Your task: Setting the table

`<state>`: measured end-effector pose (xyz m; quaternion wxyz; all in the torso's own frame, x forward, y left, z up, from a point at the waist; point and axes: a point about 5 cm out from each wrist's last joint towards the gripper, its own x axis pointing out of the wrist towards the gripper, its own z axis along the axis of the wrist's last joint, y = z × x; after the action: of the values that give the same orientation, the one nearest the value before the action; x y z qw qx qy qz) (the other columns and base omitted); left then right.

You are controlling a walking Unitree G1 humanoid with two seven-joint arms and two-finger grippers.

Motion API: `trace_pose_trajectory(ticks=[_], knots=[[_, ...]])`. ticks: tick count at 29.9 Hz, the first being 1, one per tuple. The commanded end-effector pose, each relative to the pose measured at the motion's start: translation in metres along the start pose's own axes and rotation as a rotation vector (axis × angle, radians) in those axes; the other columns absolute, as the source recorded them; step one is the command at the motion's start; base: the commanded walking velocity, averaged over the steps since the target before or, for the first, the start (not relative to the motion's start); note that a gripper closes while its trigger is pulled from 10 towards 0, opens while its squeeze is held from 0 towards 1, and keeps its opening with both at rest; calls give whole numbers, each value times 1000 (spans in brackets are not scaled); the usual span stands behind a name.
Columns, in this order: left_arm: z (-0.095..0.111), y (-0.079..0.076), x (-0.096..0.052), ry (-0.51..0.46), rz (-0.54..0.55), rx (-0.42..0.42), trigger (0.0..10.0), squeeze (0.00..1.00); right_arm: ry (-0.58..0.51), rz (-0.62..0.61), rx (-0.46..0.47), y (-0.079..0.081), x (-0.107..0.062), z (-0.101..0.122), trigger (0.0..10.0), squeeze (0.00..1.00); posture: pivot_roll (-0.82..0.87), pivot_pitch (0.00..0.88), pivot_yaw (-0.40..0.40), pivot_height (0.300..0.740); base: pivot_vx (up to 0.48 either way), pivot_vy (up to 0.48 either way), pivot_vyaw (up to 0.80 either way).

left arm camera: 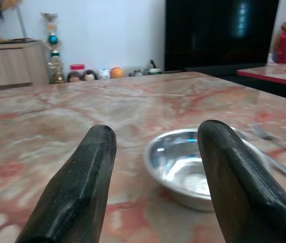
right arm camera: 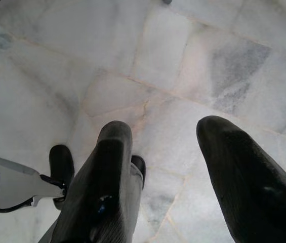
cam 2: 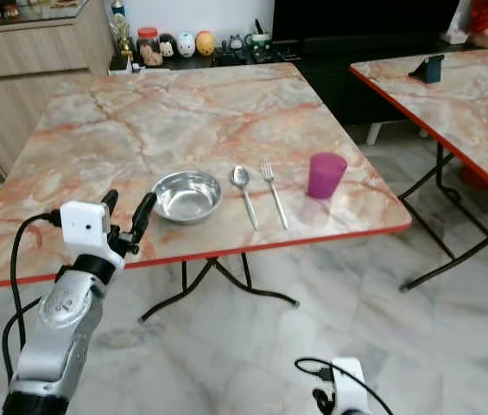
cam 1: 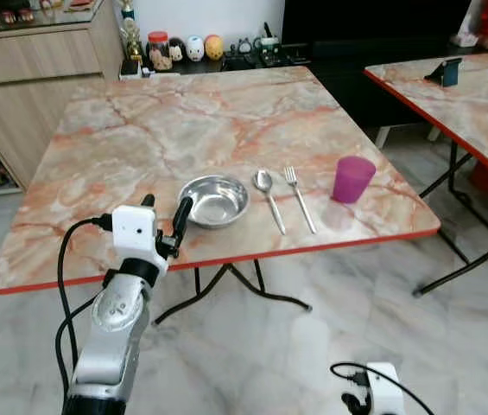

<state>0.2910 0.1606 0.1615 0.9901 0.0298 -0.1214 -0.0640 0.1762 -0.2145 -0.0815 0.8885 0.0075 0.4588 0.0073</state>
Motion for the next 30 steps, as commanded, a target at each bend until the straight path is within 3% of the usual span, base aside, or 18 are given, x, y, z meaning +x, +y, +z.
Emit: trace_pose_trajectory(ticks=[1,21,27,30], knots=[[3,-2,1,-14,-15,-5,10000,0,2,-6,-11,-1,0,0,10000,0,1,0,-3,707,0,0,0],[5,-5,3,-22,-24,-5,10000,0,-7,-6,4,0,0,0,10000,0,4,0,-1,707,432,0,110],[2,-10,2,-1,-62,-10,10000,0,-3,-6,3,0,0,0,10000,0,9,0,-5,707,51,0,0],[-2,-14,-1,40,-98,-54,10000,0,-1,-5,2,0,0,0,10000,0,11,0,-5,707,0,0,0]])
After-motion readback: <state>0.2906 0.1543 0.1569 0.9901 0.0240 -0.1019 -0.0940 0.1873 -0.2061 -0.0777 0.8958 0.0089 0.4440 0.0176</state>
